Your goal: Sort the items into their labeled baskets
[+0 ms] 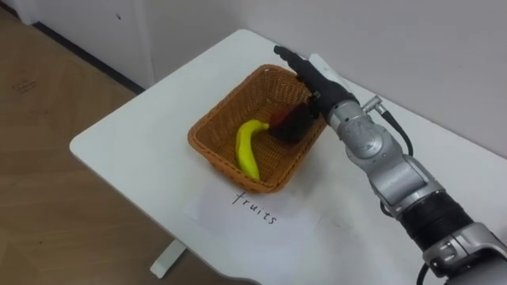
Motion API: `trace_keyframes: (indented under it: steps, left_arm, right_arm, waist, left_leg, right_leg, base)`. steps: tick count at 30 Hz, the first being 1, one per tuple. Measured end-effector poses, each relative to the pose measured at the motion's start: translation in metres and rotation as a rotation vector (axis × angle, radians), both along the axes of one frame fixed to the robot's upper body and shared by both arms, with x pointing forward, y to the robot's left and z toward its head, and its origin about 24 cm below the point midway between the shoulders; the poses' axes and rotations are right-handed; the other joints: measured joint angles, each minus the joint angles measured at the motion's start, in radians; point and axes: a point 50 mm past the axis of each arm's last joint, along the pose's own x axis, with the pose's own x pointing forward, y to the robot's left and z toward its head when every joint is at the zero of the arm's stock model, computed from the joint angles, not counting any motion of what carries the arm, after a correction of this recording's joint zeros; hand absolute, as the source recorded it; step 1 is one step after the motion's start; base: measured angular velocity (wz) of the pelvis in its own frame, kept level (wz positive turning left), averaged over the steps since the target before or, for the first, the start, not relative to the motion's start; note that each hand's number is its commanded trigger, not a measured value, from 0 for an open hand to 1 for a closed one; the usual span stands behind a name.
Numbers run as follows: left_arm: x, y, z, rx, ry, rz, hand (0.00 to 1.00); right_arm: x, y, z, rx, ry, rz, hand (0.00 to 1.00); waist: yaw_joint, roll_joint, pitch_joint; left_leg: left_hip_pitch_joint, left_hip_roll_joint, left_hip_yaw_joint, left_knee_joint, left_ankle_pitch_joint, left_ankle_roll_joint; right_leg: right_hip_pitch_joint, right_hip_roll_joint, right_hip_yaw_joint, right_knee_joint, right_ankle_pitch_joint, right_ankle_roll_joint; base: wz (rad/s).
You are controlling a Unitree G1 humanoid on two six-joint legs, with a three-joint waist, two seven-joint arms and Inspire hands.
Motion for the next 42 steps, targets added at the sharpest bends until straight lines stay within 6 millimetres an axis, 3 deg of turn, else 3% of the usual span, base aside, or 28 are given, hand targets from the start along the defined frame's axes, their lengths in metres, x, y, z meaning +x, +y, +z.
trace_keyframes:
  steps: [15, 20, 24, 29, 36, 38, 40, 42]
  left_arm:
    - [0.008, 0.001, 0.002, 0.002, -0.026, -0.007, 0.0]
    - [0.009, 0.004, 0.003, 0.016, -0.036, -0.011, 0.0]
    - [0.007, 0.005, 0.003, 0.027, -0.045, -0.004, 0.0]
    - [0.004, 0.007, 0.004, 0.038, -0.055, 0.028, 0.0]
    - [0.001, 0.01, 0.005, 0.047, -0.088, 0.045, 0.0]
    - [-0.006, 0.012, 0.004, 0.062, -0.076, 0.058, 0.0]
    - [-0.02, 0.011, 0.002, 0.078, -0.049, 0.069, 0.0]
    - [-0.024, 0.01, 0.002, 0.076, -0.044, 0.072, 0.0]
  right_arm:
    - [0.0, 0.0, 0.003, 0.001, -0.012, 0.006, 0.0]
    - [0.0, 0.001, 0.006, 0.012, -0.023, 0.013, 0.0]
    - [-0.001, 0.004, 0.023, 0.041, -0.095, 0.036, 0.0]
    - [0.001, -0.008, 0.053, 0.126, -0.235, -0.015, 0.0]
    - [-0.01, -0.03, 0.085, 0.177, -0.416, -0.069, 0.0]
    - [-0.017, -0.036, 0.093, 0.195, -0.473, -0.083, 0.0]
    - [-0.021, -0.04, 0.103, 0.224, -0.534, -0.096, 0.0]
    - [-0.023, -0.047, 0.11, 0.258, -0.575, -0.121, 0.0]
  waist:
    - [-0.006, 0.0, -0.0003]
    - [-0.007, -0.001, -0.0008]
    - [-0.016, 0.001, 0.0]
    - [-0.034, 0.008, 0.0009]
    - [-0.094, 0.025, -0.0007]
    - [-0.11, 0.033, -0.0036]
    - [-0.131, 0.04, -0.0117]
    - [-0.159, 0.042, -0.013]
  left_leg:
    - [0.001, 0.001, 0.013, 0.0, 0.0, 0.0]
    - [0.002, 0.001, 0.014, 0.0, 0.0, 0.0]
    - [0.0, 0.004, 0.041, 0.0, 0.0, 0.0]
    - [0.003, 0.005, 0.054, 0.002, 0.0, 0.001]
    - [0.019, 0.01, 0.076, 0.0, -0.002, 0.004]
    - [0.031, 0.015, 0.094, -0.008, -0.004, 0.005]
    - [0.047, 0.02, 0.116, -0.017, -0.004, 0.005]
    - [0.054, 0.022, 0.124, -0.02, -0.004, 0.005]
  right_leg:
    - [-0.005, 0.0, 0.002, 0.0, 0.0, 0.0]
    - [-0.006, 0.002, 0.029, -0.001, 0.0, 0.0]
    - [-0.016, 0.002, 0.06, -0.002, 0.0, 0.0]
    - [-0.018, 0.002, 0.08, 0.0, 0.0, -0.001]
    - [-0.01, 0.007, 0.118, 0.002, 0.003, -0.005]
    - [-0.005, 0.009, 0.138, 0.002, 0.004, -0.005]
    - [-0.003, 0.012, 0.162, 0.004, 0.004, -0.005]
    - [0.0, 0.013, 0.168, 0.006, 0.004, -0.006]
  base:
    - [-0.01]
    - [-0.04]
    - [-0.15]
    - [-0.07]
    - [-0.1]
    - [-0.23]
    - [-0.32]
    - [-0.15]
